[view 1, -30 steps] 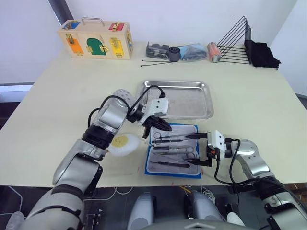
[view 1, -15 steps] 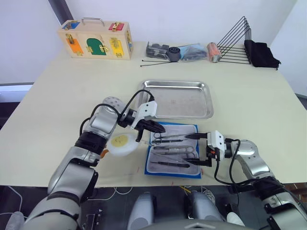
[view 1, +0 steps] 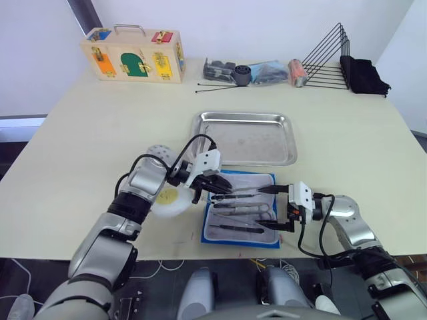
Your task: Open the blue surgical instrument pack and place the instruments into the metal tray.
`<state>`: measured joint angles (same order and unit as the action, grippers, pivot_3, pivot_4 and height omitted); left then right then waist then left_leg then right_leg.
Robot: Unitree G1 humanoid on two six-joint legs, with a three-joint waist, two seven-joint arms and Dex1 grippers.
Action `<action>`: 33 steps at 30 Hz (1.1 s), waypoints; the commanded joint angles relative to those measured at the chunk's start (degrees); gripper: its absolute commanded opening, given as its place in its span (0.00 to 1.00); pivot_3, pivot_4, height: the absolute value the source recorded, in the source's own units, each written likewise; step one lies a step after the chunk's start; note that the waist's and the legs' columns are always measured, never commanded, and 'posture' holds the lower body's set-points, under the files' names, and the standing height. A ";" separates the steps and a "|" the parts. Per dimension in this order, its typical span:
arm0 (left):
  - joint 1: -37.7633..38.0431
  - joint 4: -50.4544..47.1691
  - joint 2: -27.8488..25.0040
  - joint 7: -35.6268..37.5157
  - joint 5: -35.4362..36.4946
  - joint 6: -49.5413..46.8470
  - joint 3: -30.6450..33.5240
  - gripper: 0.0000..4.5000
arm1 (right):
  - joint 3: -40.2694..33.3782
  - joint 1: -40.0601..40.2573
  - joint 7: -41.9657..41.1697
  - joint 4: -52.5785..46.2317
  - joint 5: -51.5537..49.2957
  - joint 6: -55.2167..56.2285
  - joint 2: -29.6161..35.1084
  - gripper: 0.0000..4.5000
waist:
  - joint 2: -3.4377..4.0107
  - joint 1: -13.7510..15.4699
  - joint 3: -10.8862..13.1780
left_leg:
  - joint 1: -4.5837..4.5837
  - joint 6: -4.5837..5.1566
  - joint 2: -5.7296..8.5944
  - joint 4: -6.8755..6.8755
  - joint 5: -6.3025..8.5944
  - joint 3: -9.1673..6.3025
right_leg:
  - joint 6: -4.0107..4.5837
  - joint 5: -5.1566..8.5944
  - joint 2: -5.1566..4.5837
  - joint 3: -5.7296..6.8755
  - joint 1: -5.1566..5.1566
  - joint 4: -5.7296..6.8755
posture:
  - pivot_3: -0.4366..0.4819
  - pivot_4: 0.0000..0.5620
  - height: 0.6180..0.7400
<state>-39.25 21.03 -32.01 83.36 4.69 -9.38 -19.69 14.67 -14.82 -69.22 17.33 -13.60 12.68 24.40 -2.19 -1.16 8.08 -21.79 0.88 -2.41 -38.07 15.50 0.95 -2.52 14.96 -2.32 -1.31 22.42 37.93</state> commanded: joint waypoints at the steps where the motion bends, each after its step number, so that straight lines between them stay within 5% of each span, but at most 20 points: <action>1: 0.83 -2.62 -0.20 -1.65 -0.18 -0.37 0.57 0.15 | 3.44 3.38 -0.02 4.25 3.43 -2.92 -0.58 1.00 | 0.00 -0.01 0.00 | 0.01 0.00 0.00 0.00 0.00 0.00 | 0.00 0.00 0.00 -0.01 0.00 0.00 | 0.48 0.27 1.00; 33: 0.11 1.77 -0.64 -4.97 -5.76 -2.21 -3.90 0.15 | 3.36 3.15 0.08 4.69 3.52 -2.67 -1.09 1.00 | -0.02 0.01 -0.48 | 0.05 0.01 -0.02 0.03 0.00 0.01 | 0.01 0.01 0.03 -0.01 -0.01 0.01 | 0.48 0.27 1.00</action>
<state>-39.70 20.87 -32.24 78.53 1.68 -11.22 -21.96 14.67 -14.82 -69.02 18.00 -13.39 12.51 23.97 -2.21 -1.16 7.60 -21.73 0.89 -2.42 -38.04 15.51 0.96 -2.51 14.97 -2.29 -1.32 22.41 37.93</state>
